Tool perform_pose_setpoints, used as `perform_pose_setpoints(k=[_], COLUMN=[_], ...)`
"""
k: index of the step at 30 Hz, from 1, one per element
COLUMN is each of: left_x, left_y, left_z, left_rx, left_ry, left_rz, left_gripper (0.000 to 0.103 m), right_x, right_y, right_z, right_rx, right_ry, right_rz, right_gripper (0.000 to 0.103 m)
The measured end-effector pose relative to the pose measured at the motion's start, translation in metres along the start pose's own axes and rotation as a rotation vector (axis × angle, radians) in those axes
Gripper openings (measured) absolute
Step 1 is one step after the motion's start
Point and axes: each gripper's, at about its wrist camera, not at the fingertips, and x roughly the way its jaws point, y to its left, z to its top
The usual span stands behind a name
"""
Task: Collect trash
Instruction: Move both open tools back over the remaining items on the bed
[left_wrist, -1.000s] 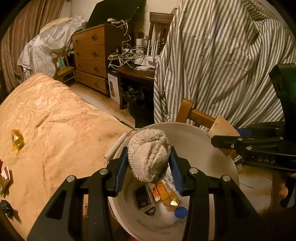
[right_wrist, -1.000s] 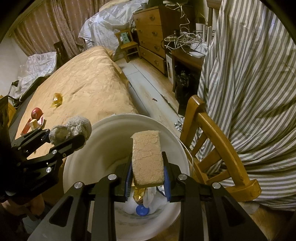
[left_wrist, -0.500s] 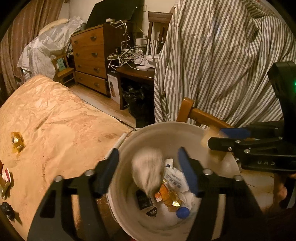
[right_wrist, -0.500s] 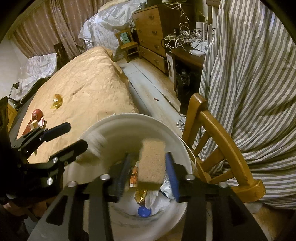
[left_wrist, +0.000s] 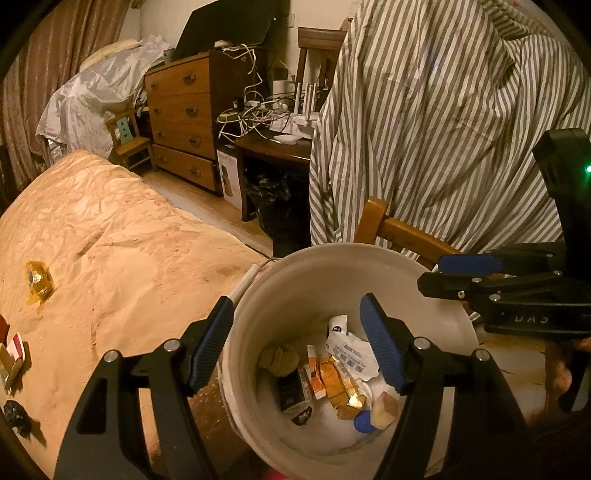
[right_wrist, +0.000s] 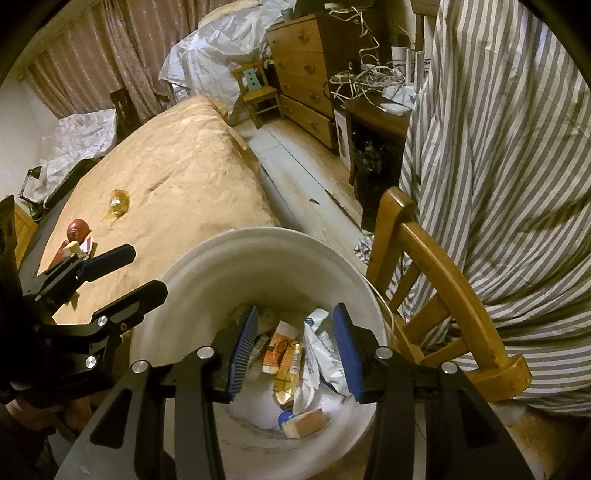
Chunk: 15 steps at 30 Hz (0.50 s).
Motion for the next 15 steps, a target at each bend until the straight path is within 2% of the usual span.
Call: perform_pose_setpoints(k=[2,4,10,15], left_x=[-0.007,-0.015,-0.038,-0.056], left_y=[0.008,0.023,0.102,0.165], left_z=[-0.005,-0.012,-0.052,-0.086], left_rx=[-0.012,-0.034,-0.168,-0.275], left_ry=[-0.007,-0.013,-0.005,0.015], left_rz=[0.004,0.018,0.109,0.183], left_gripper=[0.068,0.068,0.068,0.068], right_x=[-0.005,-0.012,-0.016,-0.004], right_y=[0.008,0.025,0.088,0.161], right_z=[-0.001,-0.005,-0.014,-0.014], right_rx=[-0.012,-0.046,-0.134,-0.221], right_ry=[-0.021,-0.055,-0.100,-0.100], right_rz=[0.013,0.039,0.150,0.258], right_gripper=[0.045,0.052,0.057,0.059])
